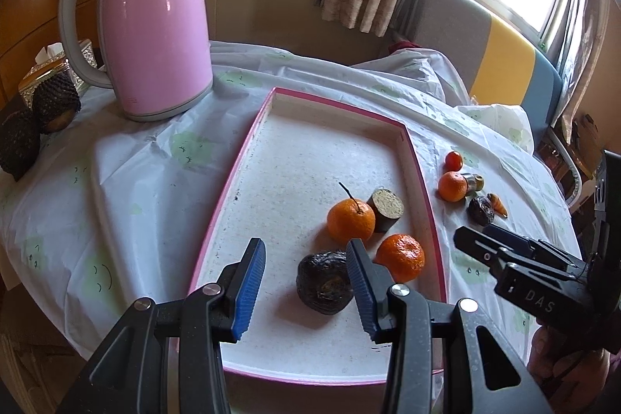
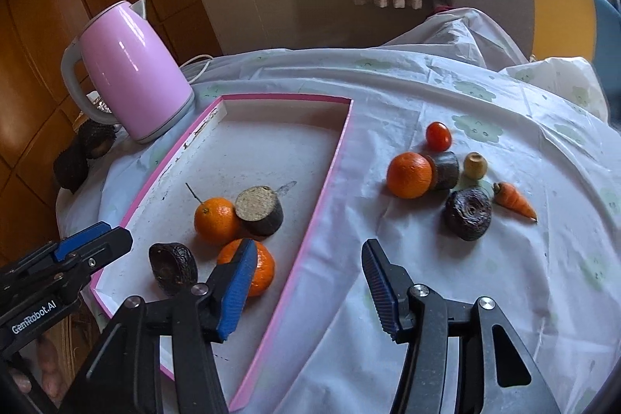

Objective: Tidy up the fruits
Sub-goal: 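Grasp the orange carrot with the right gripper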

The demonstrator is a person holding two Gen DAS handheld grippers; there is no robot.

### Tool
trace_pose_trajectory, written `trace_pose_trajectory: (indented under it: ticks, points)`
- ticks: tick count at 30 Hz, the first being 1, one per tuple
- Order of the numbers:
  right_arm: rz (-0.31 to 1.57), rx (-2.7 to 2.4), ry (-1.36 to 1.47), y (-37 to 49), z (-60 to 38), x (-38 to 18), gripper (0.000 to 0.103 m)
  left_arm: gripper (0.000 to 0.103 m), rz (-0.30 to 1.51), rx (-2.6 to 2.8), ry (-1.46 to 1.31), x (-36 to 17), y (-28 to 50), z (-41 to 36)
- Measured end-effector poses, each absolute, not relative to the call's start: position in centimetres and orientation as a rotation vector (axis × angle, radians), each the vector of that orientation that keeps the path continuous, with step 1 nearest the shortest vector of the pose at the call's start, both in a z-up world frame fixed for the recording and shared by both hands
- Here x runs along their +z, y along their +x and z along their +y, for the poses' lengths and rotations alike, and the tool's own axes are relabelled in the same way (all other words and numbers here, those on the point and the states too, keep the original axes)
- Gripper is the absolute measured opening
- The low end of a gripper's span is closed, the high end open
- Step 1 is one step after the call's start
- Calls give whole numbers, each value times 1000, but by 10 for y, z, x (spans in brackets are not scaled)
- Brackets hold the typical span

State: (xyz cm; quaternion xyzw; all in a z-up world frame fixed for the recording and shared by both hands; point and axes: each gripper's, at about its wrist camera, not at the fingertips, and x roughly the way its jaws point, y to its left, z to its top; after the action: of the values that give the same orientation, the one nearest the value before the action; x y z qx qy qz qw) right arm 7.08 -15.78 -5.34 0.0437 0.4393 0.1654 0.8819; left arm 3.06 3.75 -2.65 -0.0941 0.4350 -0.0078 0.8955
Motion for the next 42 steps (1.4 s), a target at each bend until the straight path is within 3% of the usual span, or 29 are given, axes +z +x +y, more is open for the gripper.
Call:
trace_pose_trajectory:
  ticks: [13, 18, 26, 32, 42]
  points:
    - [934, 174, 208, 65, -239, -69, 57, 44, 910, -81, -134, -25, 38, 7]
    - [938, 132, 228, 66, -258, -73, 50, 44, 915, -119, -107, -25, 42, -9]
    - [916, 95, 210, 69, -275, -75, 48, 44, 920, -183, -58, -24, 54, -38]
    - [912, 56, 171, 85, -287, -78, 26, 44, 938, -227, -34, -28, 65, -55]
    - [928, 106, 24, 130, -294, -84, 26, 44, 952, -299, -2, -30, 85, -78]
